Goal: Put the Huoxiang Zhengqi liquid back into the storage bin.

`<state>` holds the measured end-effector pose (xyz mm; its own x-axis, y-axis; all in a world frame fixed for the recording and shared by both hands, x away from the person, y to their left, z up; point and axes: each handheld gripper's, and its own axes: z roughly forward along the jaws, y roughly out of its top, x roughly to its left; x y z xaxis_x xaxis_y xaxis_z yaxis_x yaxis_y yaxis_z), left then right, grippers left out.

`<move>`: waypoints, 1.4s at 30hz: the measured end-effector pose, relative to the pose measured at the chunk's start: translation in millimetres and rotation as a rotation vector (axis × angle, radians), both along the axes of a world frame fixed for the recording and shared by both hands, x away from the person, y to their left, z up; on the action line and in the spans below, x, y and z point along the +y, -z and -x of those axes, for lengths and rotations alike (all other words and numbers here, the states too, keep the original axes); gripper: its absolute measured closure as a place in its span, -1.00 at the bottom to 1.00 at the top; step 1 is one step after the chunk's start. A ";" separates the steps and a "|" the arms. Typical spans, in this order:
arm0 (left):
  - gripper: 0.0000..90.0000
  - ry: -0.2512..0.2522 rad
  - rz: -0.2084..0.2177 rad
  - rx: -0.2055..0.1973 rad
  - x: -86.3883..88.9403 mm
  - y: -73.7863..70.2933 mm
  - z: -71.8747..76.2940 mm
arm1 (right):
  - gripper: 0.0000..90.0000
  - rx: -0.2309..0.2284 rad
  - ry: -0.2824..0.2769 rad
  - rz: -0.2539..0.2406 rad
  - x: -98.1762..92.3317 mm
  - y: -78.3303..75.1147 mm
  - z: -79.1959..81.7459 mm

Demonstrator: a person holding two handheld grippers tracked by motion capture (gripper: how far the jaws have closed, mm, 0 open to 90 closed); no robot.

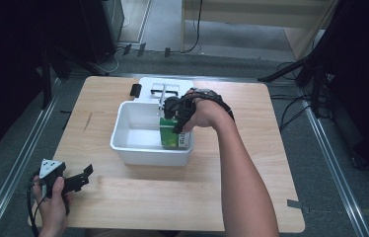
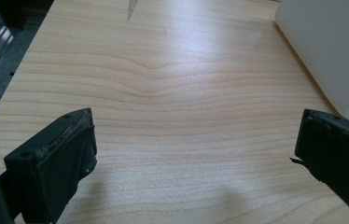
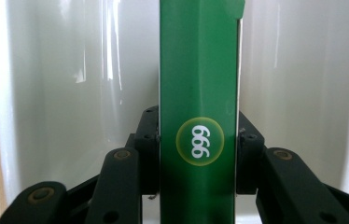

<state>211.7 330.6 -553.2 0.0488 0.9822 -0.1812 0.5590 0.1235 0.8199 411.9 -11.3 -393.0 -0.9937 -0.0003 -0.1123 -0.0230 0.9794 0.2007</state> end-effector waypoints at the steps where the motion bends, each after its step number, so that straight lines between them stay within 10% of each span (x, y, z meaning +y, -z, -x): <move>1: -1.00 -0.001 0.001 0.000 0.0 0.0 0.0 | 0.41 -0.001 -0.007 -0.003 0.2 1.7 -0.8; 22: -1.00 0.002 0.000 0.002 -0.1 0.0 -0.1 | -0.01 0.011 0.027 -0.030 -2.3 -2.4 -0.4; 33: -1.00 0.002 -0.003 0.003 -0.2 -0.1 -0.1 | -0.54 -0.057 0.364 -0.107 -13.7 -26.3 3.8; 42: -1.00 0.001 -0.001 0.002 -0.2 -0.1 -0.1 | -0.84 -0.010 0.566 -0.156 -26.4 -41.7 10.3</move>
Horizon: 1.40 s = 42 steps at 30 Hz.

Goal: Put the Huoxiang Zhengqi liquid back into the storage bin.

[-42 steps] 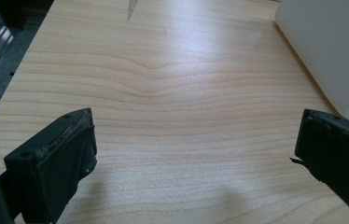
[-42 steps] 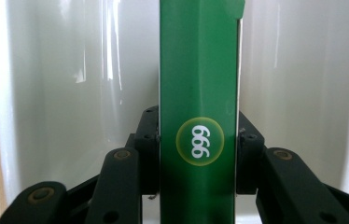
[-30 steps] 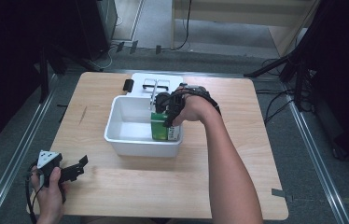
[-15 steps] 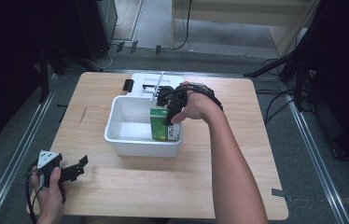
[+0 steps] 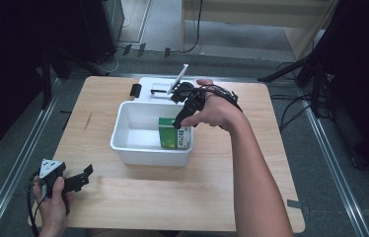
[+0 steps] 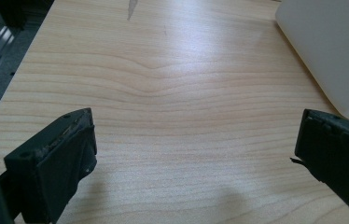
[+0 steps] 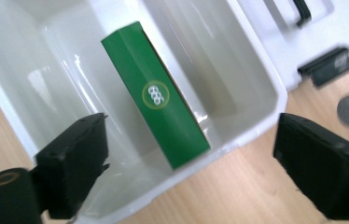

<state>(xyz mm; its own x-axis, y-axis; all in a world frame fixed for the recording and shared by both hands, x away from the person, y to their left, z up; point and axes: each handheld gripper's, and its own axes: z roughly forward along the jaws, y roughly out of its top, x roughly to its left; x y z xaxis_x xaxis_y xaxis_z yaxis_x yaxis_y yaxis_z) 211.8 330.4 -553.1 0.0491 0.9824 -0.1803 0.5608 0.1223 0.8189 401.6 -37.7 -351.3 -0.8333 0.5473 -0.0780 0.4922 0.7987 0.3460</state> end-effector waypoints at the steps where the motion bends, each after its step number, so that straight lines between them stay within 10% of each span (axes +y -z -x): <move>1: -1.00 0.000 0.000 0.000 0.0 0.0 0.0 | -0.87 0.012 0.036 -0.009 -2.9 -1.4 -0.6; 7: -1.00 0.000 -0.001 0.001 0.0 0.0 -0.1 | -1.00 0.005 0.127 -0.072 -21.4 -8.3 -0.2; 16: -1.00 0.000 -0.002 0.000 -0.1 0.0 0.1 | -1.00 -0.134 0.251 -0.138 -50.5 -8.4 8.3; 42: -1.00 -0.002 -0.010 0.002 -1.0 0.0 0.4 | -1.00 -0.310 0.504 -0.367 -158.7 43.6 47.1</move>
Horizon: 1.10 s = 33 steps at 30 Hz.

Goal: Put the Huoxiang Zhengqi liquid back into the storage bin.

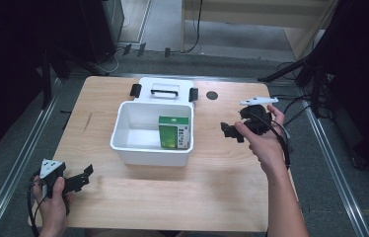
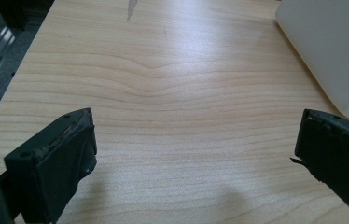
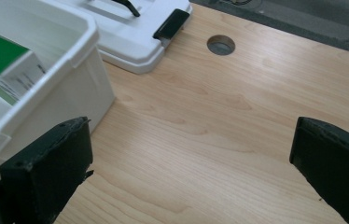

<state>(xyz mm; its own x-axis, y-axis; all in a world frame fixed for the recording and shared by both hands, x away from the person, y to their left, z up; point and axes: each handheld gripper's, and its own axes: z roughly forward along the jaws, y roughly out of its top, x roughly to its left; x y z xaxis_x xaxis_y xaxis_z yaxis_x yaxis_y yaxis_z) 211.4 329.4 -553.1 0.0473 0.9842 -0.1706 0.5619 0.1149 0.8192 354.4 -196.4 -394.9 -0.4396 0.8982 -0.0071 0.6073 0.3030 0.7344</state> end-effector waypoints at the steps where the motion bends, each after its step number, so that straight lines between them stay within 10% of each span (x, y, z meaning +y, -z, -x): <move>1: -1.00 -0.001 -0.001 0.000 0.0 0.0 0.0 | -1.00 -0.004 0.006 -0.004 -4.2 3.2 1.5; 33: -1.00 -0.002 -0.003 0.000 -0.2 -0.2 0.4 | -1.00 -0.137 0.086 -0.135 -84.0 100.6 73.4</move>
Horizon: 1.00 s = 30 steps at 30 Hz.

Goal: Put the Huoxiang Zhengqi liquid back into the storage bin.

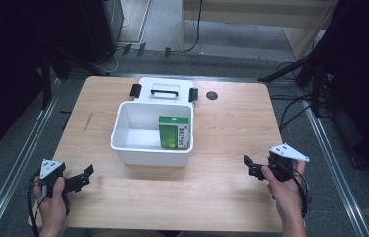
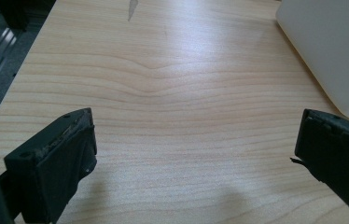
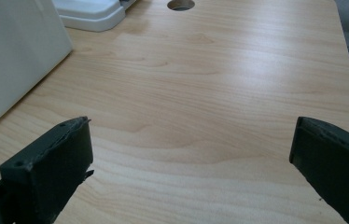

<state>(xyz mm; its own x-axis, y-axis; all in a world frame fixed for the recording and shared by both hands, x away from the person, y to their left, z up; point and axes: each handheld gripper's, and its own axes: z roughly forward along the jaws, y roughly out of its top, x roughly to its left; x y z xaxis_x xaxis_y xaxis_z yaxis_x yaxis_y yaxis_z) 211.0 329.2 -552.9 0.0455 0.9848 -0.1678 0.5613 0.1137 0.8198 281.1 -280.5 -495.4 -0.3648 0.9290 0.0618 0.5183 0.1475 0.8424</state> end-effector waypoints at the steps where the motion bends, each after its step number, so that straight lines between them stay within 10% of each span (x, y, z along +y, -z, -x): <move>1: -1.00 -0.001 0.001 -0.001 -0.1 0.1 0.0 | -1.00 -0.005 -0.001 -0.003 -2.0 2.4 2.6; 30: -1.00 -0.003 0.004 -0.001 0.1 0.0 0.3 | -0.99 -0.013 0.075 -0.039 -54.8 42.0 56.6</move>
